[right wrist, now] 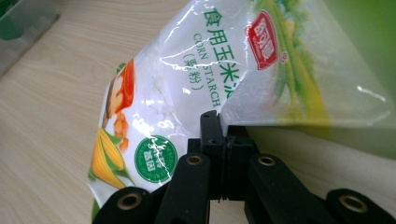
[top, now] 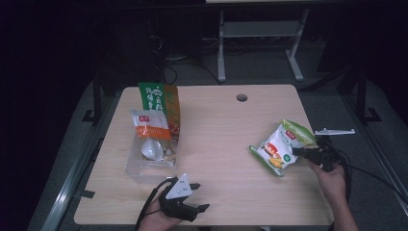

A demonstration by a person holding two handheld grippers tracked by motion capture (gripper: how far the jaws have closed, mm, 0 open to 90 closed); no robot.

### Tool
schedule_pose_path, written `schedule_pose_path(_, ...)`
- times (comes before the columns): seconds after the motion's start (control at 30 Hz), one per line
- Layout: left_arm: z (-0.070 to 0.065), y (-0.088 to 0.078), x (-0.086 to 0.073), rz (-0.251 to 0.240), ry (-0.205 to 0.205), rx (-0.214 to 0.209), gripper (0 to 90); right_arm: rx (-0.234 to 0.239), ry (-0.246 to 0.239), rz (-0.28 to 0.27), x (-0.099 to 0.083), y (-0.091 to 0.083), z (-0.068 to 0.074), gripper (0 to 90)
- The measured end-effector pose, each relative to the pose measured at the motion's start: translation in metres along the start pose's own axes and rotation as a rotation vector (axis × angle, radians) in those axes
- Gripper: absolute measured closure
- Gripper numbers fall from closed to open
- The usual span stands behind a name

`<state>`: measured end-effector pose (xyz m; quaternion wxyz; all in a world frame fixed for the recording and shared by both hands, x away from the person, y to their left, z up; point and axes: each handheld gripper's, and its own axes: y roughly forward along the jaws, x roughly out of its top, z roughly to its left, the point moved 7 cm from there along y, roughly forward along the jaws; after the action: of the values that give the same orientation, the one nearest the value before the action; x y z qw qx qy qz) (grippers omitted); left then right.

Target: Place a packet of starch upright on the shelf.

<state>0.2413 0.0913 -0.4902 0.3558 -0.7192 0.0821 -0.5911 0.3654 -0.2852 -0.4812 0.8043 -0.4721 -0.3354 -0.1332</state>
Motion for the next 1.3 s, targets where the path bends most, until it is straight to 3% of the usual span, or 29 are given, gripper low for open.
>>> schedule_pose_path(0.3, 0.0, -0.001, 0.004, -0.008, -0.007, -0.004, 29.3, 0.024, -0.146, -0.016, 0.016, -0.006, 0.035, 88.9)
schedule_pose_path(0.43, 0.001, 0.0, 0.008, -0.018, -0.012, -0.002, 29.3, 0.045, -0.188, -0.028, 0.017, -0.009, 0.05, 89.0)
schedule_pose_path(0.6, 0.003, 0.0, 0.017, -0.039, -0.014, 0.002, 29.4, 0.09, -0.211, -0.045, 0.019, -0.012, 0.064, 89.1)
schedule_pose_path(0.67, 0.004, -0.001, 0.02, -0.043, -0.017, 0.005, 29.6, 0.109, -0.242, -0.042, 0.021, -0.012, 0.073, 89.2)
schedule_pose_path(0.8, 0.008, 0.001, 0.03, -0.076, -0.062, -0.015, 29.8, 0.127, -0.287, -0.029, 0.023, -0.013, 0.086, 89.3)
schedule_pose_path(1.07, 0.01, 0.012, 0.052, -0.083, -0.027, -0.015, 29.7, 0.182, -0.324, -0.011, 0.022, -0.019, 0.104, 89.6)
schedule_pose_path(1.3, 0.018, 0.018, 0.052, -0.074, -0.046, 0.0, 28.1, 0.238, -0.393, -0.007, 0.032, -0.01, 0.134, 89.6)
